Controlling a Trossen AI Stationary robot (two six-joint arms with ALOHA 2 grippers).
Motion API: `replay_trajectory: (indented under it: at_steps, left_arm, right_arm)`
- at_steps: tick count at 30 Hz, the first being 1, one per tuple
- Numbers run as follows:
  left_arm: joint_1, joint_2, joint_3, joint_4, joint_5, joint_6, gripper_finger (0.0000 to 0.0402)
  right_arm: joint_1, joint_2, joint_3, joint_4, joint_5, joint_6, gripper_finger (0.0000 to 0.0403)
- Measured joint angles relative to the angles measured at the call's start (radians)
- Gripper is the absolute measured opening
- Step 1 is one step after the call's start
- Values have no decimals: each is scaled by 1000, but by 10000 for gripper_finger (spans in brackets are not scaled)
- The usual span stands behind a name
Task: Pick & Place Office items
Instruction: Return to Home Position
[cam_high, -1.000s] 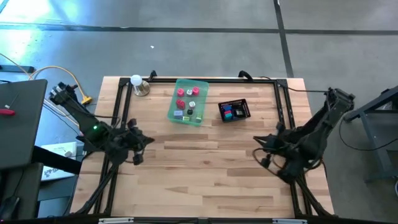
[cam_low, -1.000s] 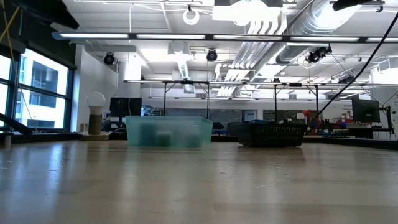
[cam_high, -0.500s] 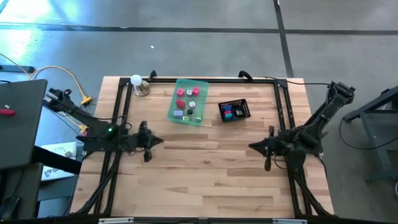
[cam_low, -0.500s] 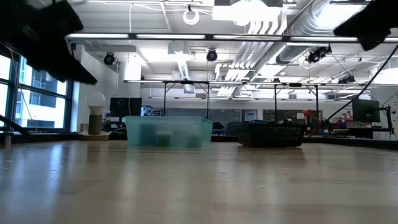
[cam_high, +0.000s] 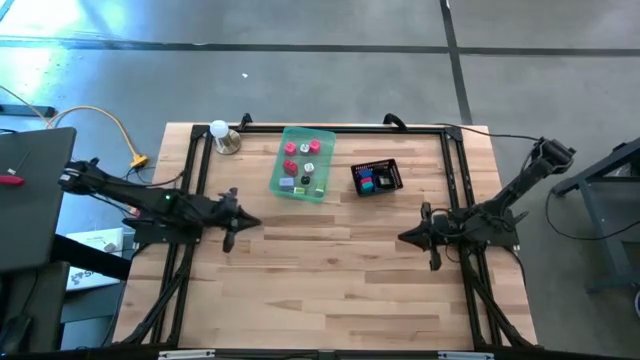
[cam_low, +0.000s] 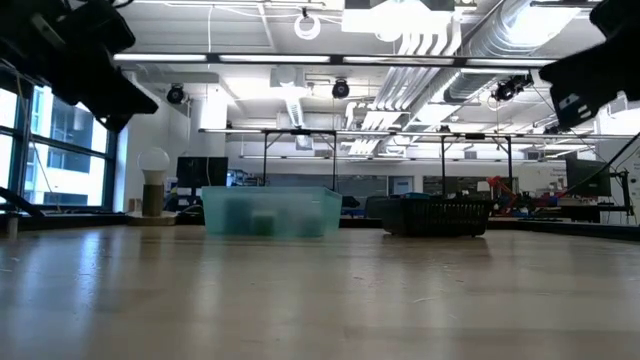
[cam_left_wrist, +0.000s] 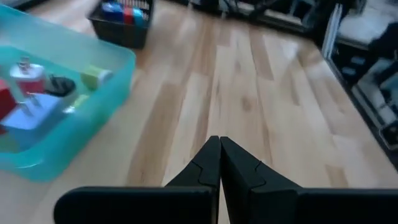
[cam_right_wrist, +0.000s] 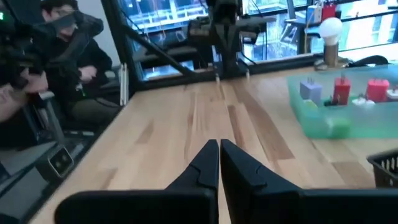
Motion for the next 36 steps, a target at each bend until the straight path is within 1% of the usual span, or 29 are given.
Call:
replay_trajectory:
  at_steps: [2, 6, 11, 14, 18, 21, 23, 27, 30, 33, 36]
  left_arm:
    - [0, -65, 0, -50, -26, -7, 0]
    - [0, -173, -55, -55, -37, 29, 0]
    - [0, -301, -176, 23, -36, 65, 0]
    - [0, -371, -206, 49, -23, 66, 0]
    - [1, -416, -196, 17, 34, 95, 0]
    - [1, -452, -190, -22, 34, 97, 0]
    - [1, -469, -186, -40, 33, 112, 0]
    - [2, -510, -166, -103, 26, 117, 0]
    - [2, -507, -167, -105, 26, 117, 0]
    - [7, -508, -190, -55, 18, 124, 0]
    - [12, -507, -197, -29, 18, 136, 0]
  right_arm:
    - [0, -46, -25, -11, -13, -18, 3]
    - [0, -148, -41, -44, -19, -108, 3]
    - [0, -266, -41, -102, -24, -158, 3]
    - [0, -326, -42, -184, -21, -158, 3]
    - [0, -400, -42, -274, 19, -154, 3]
    - [0, -461, -42, -329, 32, -164, 3]
    - [0, -500, -42, -354, 35, -198, 3]
    - [-1, -570, -37, -364, 106, -278, 3]
    - [0, -578, -35, -374, 75, -275, 3]
    - [0, -570, -35, -387, 11, -226, 3]
    - [0, -566, -35, -387, -16, -193, 3]
